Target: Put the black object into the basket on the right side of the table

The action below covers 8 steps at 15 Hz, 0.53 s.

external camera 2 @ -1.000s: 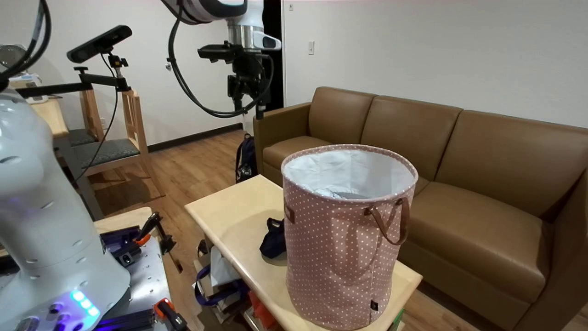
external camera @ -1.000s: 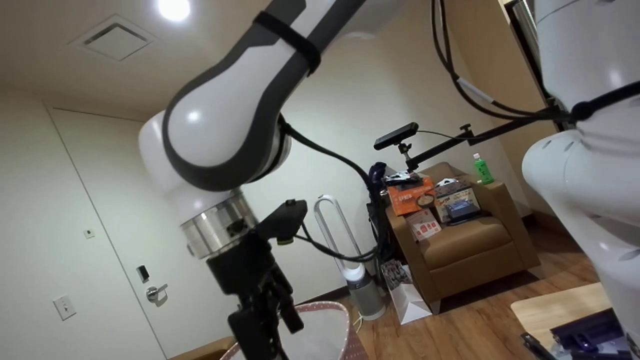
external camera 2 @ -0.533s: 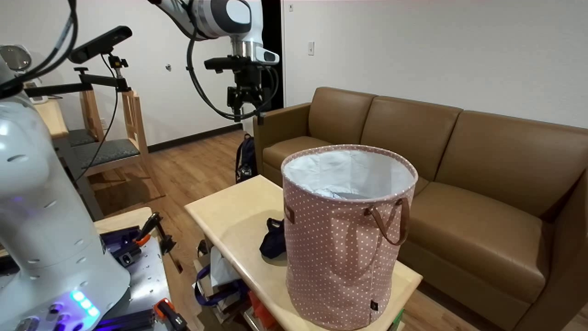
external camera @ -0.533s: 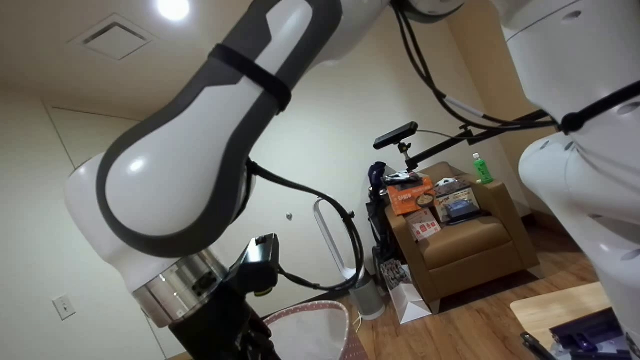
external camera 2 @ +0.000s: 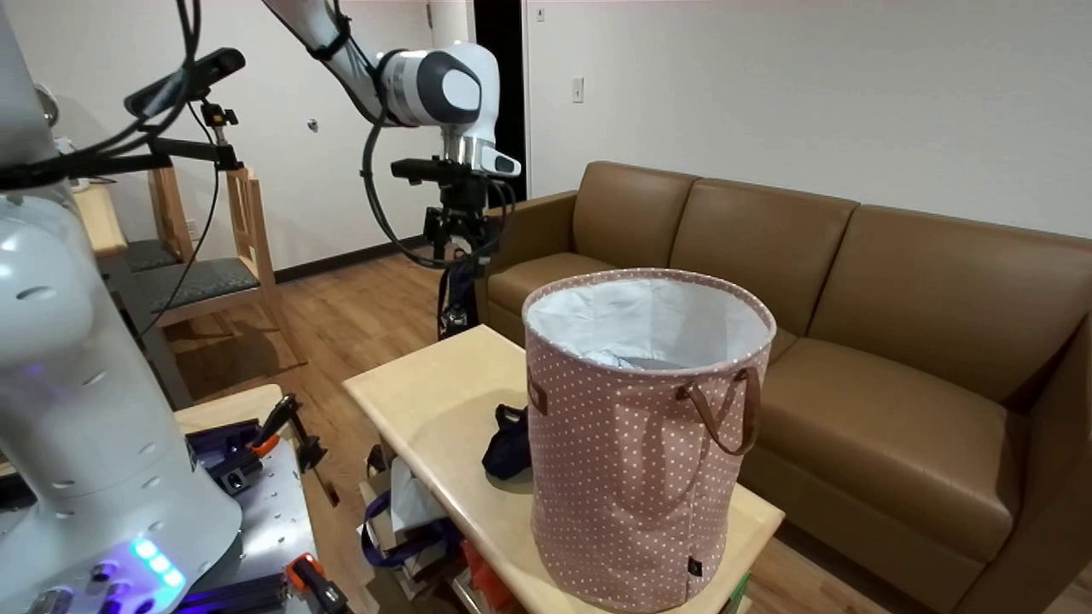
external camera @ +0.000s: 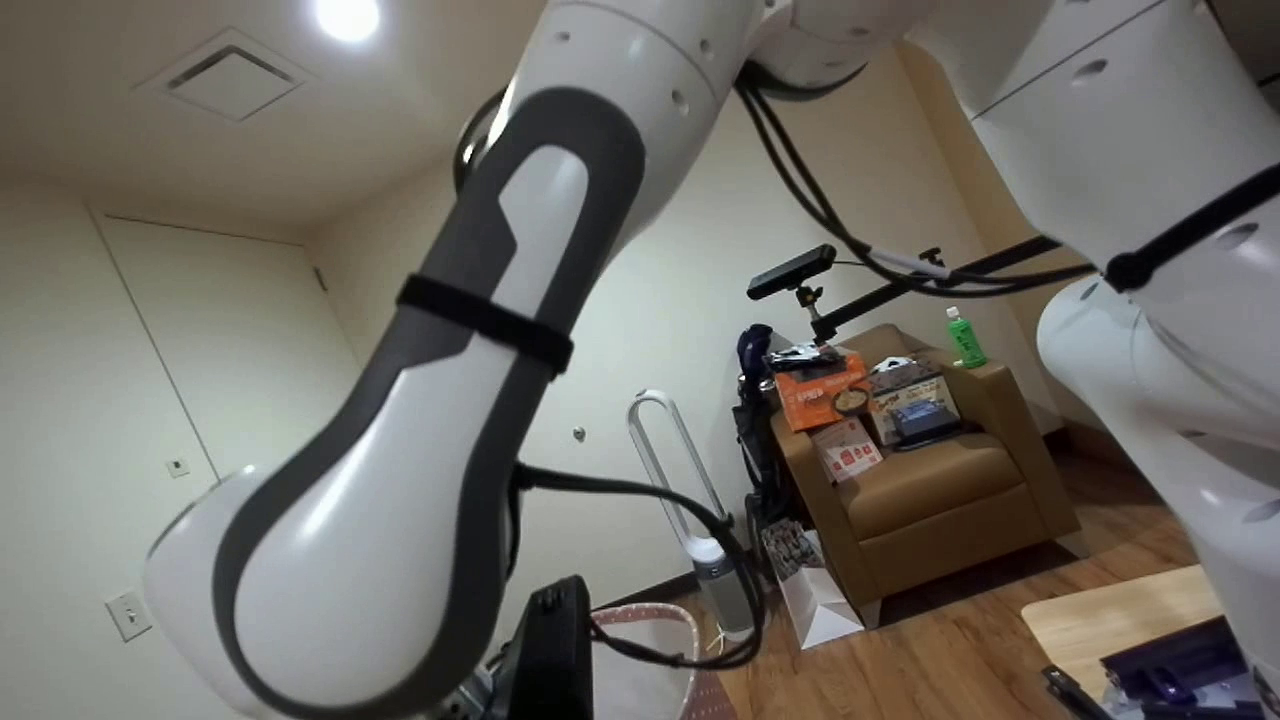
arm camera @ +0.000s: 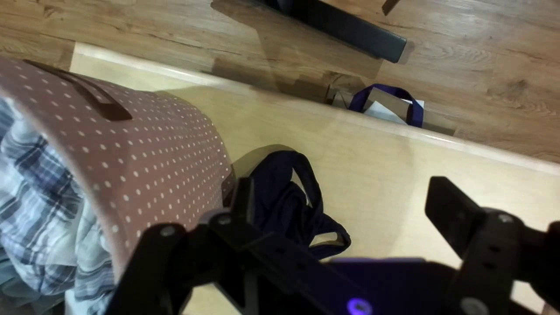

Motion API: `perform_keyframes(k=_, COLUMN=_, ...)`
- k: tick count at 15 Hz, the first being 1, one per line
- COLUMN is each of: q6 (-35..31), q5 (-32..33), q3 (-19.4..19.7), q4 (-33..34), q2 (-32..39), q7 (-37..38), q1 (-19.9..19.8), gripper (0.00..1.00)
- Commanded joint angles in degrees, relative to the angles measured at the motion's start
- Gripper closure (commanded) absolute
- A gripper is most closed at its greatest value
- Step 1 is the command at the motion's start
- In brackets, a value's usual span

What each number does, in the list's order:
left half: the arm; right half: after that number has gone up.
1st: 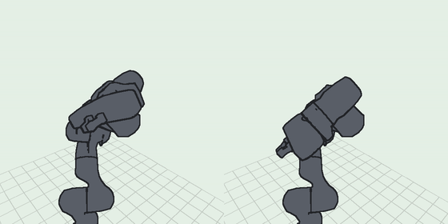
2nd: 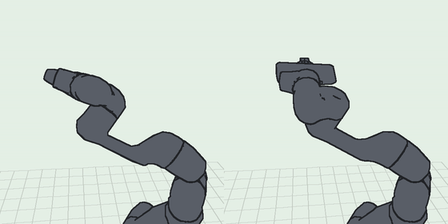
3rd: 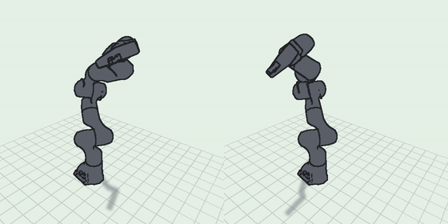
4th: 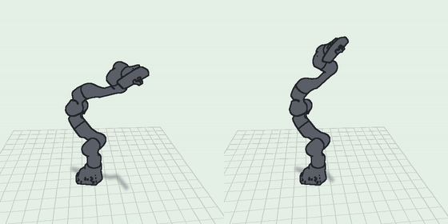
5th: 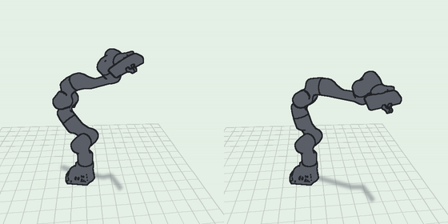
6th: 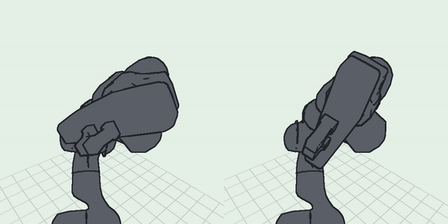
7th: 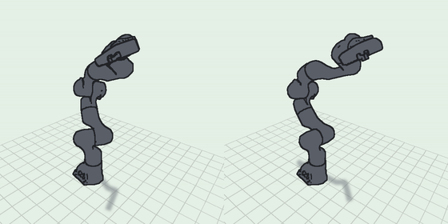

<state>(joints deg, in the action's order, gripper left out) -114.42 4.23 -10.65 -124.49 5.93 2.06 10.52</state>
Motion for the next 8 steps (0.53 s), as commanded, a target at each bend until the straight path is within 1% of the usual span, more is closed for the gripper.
perform_keyframes(k=1, q6=-7.03, q5=4.53, q3=0.60, q4=0.52, q2=7.17, q7=3.32, q1=0.90, gripper=0.00)
perform_keyframes(k=2, q6=-7.41, q5=3.69, q3=0.53, q4=0.08, q2=6.64, q7=2.31, q1=0.89, gripper=0.00)
perform_keyframes(k=3, q6=-6.03, q5=2.44, q3=0.51, q4=-0.01, q2=5.96, q7=1.20, q1=0.58, gripper=0.00)
perform_keyframes(k=6, q6=-7.16, q5=2.52, q3=0.57, q4=0.16, q2=7.59, q7=1.18, q1=0.68, gripper=0.00)
perform_keyframes(k=7, q6=-9.18, q5=4.35, q3=0.81, q4=-0.86, q2=6.56, q7=3.42, q1=1.28, gripper=0.00)
perform_keyframes(k=8, q6=-13.34, q5=7.38, q3=0.96, q4=-1.24, q2=7.06, q7=5.44, q1=2.29, gripper=0.00)
